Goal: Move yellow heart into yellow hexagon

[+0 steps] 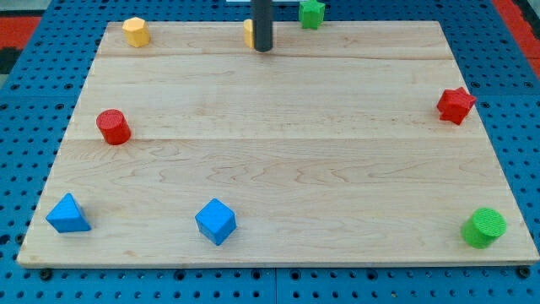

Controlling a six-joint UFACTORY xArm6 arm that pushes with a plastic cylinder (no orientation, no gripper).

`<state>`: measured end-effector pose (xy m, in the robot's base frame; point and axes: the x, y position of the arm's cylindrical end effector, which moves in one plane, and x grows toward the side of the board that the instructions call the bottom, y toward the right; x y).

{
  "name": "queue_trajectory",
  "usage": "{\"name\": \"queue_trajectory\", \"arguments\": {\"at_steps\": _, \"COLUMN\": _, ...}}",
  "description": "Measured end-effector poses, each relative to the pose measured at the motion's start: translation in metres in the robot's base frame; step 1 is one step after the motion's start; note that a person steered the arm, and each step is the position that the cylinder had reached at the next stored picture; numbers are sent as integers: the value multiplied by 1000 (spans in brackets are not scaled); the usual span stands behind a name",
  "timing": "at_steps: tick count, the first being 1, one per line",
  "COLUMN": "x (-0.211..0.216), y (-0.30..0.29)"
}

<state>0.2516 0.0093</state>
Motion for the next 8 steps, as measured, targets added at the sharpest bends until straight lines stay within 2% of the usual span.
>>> {"name": "queue_trajectory", "arguments": {"at_steps": 1, "x": -43, "y": -3}}
{"name": "queue_trajectory", "arguments": {"at_steps": 3, "x": -13, "y": -166}}
{"name": "queue_trajectory", "arguments": {"at_steps": 4, "x": 15, "y": -131}}
{"name": "queue_trajectory", "arguments": {"at_steps": 5, "x": 44, "y": -154}}
{"name": "queue_trajectory", "arguments": {"at_steps": 6, "x": 26, "y": -182}}
{"name": "queue_trajectory", "arguments": {"at_steps": 8, "x": 2, "y": -198}}
